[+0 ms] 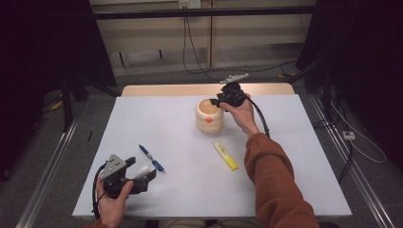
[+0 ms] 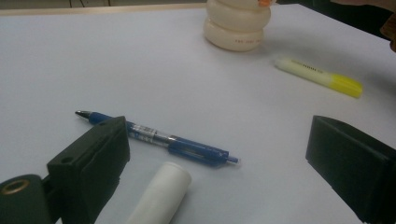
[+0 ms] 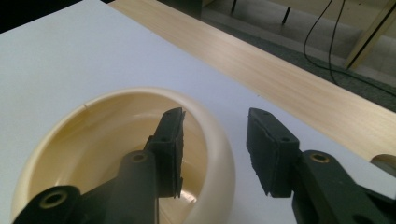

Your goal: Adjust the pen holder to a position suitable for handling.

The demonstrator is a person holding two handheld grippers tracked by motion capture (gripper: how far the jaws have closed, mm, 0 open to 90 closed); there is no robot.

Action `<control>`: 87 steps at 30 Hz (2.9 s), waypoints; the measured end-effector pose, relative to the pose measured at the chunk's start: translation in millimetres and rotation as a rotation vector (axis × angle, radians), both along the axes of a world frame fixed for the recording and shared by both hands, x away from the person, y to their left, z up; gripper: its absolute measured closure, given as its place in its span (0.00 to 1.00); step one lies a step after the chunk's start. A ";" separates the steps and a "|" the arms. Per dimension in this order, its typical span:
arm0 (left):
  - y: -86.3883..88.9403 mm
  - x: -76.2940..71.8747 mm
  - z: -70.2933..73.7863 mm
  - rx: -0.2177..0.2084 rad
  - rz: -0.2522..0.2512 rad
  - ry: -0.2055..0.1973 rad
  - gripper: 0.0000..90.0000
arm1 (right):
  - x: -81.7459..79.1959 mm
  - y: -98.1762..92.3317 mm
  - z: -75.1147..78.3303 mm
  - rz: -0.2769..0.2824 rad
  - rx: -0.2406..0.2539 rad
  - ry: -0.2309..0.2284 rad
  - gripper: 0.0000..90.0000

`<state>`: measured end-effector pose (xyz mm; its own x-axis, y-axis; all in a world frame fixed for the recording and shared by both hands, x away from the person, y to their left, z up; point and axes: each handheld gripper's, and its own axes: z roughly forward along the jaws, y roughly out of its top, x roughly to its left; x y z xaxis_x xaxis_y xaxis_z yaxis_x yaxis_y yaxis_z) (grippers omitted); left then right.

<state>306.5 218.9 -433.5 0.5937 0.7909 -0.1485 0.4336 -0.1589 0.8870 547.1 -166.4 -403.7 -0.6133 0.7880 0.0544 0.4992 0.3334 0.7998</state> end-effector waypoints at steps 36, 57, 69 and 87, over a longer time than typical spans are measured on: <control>-3.0 0.1 -2.5 0.022 -0.015 0.011 0.07 | -9.0 -0.2 9.6 -0.041 0.001 -0.018 0.84; 3.7 1.7 0.0 0.010 0.024 0.001 0.07 | -59.8 -7.9 39.4 -0.038 0.019 -0.056 0.85; 8.4 3.8 0.2 -0.025 0.024 0.006 0.07 | -96.0 10.7 52.0 0.037 0.043 -0.061 0.85; 7.5 4.0 -1.6 -0.021 0.022 0.015 0.08 | -119.6 40.6 28.4 0.058 0.019 -0.008 0.85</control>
<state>310.5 226.5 -435.1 0.5741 0.8001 -0.1742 0.4498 -0.1303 0.8836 427.5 -125.8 -375.3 -0.6586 0.7498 0.0640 0.4731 0.3465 0.8100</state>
